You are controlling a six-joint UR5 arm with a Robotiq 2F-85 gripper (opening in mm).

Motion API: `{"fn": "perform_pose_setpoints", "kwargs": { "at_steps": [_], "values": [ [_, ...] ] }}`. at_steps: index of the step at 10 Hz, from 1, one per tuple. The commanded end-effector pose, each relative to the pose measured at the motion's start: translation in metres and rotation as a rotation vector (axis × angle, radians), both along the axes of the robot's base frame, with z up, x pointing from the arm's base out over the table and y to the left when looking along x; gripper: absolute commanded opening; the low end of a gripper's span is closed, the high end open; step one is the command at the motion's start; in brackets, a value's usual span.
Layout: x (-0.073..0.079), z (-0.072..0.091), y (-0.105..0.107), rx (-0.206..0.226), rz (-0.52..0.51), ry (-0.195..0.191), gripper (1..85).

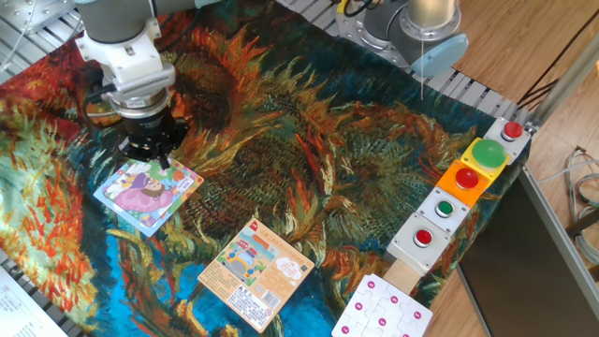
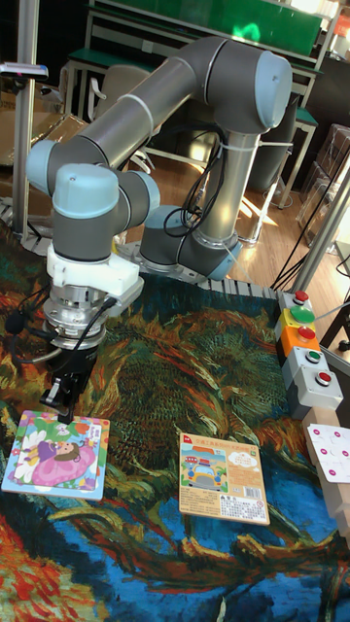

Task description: Assemble one piece of a puzzle

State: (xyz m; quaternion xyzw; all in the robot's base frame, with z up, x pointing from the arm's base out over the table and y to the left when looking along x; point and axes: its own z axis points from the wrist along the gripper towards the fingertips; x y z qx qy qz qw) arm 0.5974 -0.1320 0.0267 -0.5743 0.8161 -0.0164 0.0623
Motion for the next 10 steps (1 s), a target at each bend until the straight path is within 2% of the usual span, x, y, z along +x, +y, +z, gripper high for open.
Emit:
{"fn": "perform_pose_setpoints", "kwargs": {
  "at_steps": [1, 4, 6, 7, 10],
  "values": [
    [0.01, 0.007, -0.006, -0.009, -0.06, -0.038, 1.3],
    [0.009, 0.007, 0.0, 0.023, -0.122, -0.028, 1.3],
    [0.002, 0.008, 0.02, 0.03, -0.156, -0.034, 1.3],
    [0.007, 0.007, 0.009, 0.022, -0.145, -0.03, 1.3],
    [0.001, 0.006, -0.003, -0.037, -0.077, -0.014, 1.3]
  ]
}}
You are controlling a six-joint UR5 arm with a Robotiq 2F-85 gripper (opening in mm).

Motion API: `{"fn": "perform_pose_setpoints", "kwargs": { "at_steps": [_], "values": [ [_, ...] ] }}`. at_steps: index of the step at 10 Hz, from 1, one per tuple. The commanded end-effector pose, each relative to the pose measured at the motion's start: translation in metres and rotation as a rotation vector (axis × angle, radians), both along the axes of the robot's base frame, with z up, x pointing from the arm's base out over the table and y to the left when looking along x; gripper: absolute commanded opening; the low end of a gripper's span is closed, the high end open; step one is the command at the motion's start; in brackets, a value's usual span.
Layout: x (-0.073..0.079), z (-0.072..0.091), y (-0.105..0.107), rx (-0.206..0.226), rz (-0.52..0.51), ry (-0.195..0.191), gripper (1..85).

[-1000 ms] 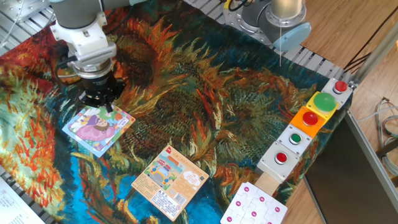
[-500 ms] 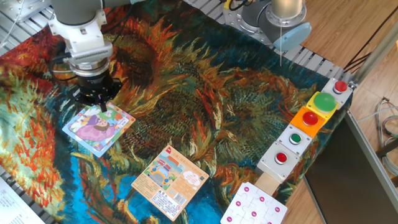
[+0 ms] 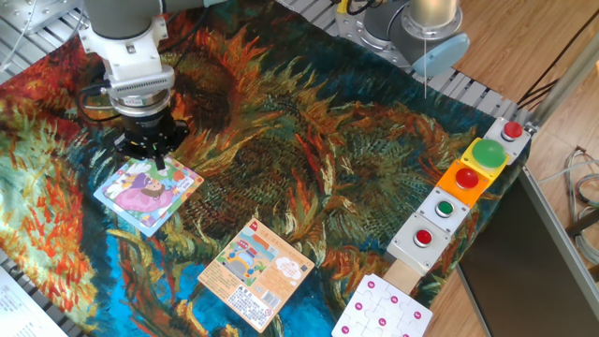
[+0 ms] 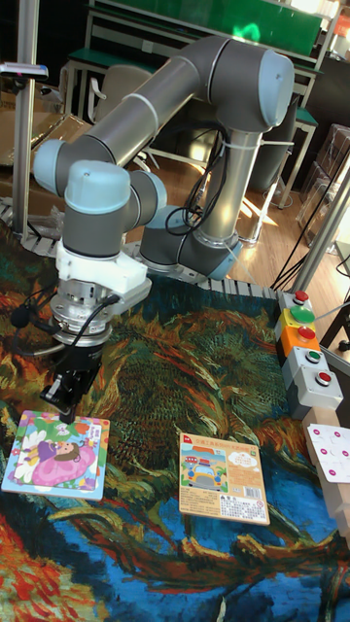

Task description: Assemble one piece of a puzzle

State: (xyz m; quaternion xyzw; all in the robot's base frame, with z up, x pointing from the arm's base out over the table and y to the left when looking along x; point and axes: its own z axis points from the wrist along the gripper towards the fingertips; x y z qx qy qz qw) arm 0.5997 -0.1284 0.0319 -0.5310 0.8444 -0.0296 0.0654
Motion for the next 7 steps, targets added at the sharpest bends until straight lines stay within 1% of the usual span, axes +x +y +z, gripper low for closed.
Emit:
{"fn": "perform_pose_setpoints", "kwargs": {
  "at_steps": [1, 2, 3, 4, 5, 7],
  "values": [
    [-0.001, 0.001, -0.005, -0.019, 0.026, 0.006, 1.3],
    [-0.009, 0.003, 0.013, 0.0, 0.002, 0.008, 1.3],
    [-0.017, 0.006, 0.031, 0.007, -0.026, 0.013, 1.3],
    [-0.022, 0.006, 0.048, 0.02, -0.041, 0.012, 1.3],
    [-0.024, 0.005, 0.057, 0.022, -0.053, 0.012, 1.3],
    [-0.018, 0.009, 0.061, 0.001, -0.048, 0.016, 1.3]
  ]
}}
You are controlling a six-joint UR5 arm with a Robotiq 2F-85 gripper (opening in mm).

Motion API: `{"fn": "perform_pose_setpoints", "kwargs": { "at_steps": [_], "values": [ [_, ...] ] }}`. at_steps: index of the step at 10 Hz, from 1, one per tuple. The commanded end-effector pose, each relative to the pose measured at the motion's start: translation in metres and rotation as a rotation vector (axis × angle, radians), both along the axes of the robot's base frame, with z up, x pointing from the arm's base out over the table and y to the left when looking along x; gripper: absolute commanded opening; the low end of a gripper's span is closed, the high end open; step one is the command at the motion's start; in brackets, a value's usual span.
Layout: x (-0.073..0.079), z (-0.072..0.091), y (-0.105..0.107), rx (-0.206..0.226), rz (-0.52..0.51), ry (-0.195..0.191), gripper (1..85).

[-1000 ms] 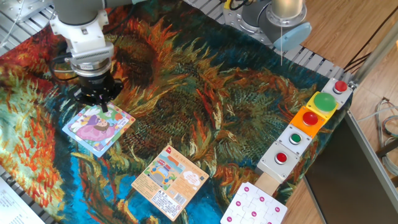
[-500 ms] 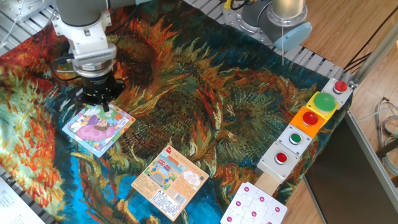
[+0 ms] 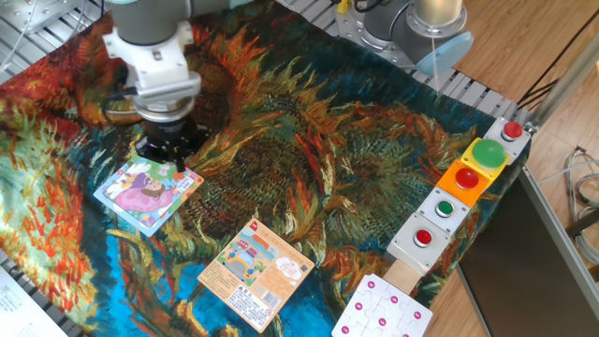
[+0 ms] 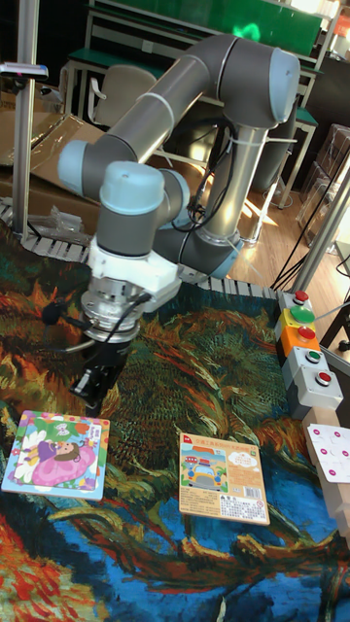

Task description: Assemble one piece of a puzzle

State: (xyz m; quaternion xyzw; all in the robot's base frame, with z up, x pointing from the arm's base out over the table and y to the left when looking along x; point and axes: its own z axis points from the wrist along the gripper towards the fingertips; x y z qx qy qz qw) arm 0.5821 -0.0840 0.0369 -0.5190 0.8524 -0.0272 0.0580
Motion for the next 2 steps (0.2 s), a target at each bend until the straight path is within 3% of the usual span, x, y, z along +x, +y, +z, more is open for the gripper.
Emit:
{"fn": "perform_pose_setpoints", "kwargs": {
  "at_steps": [1, 2],
  "values": [
    [0.0016, 0.0068, 0.0215, 0.007, -0.026, 0.004, 1.3],
    [0.0032, 0.0077, 0.0237, 0.011, -0.03, 0.002, 1.3]
  ]
}}
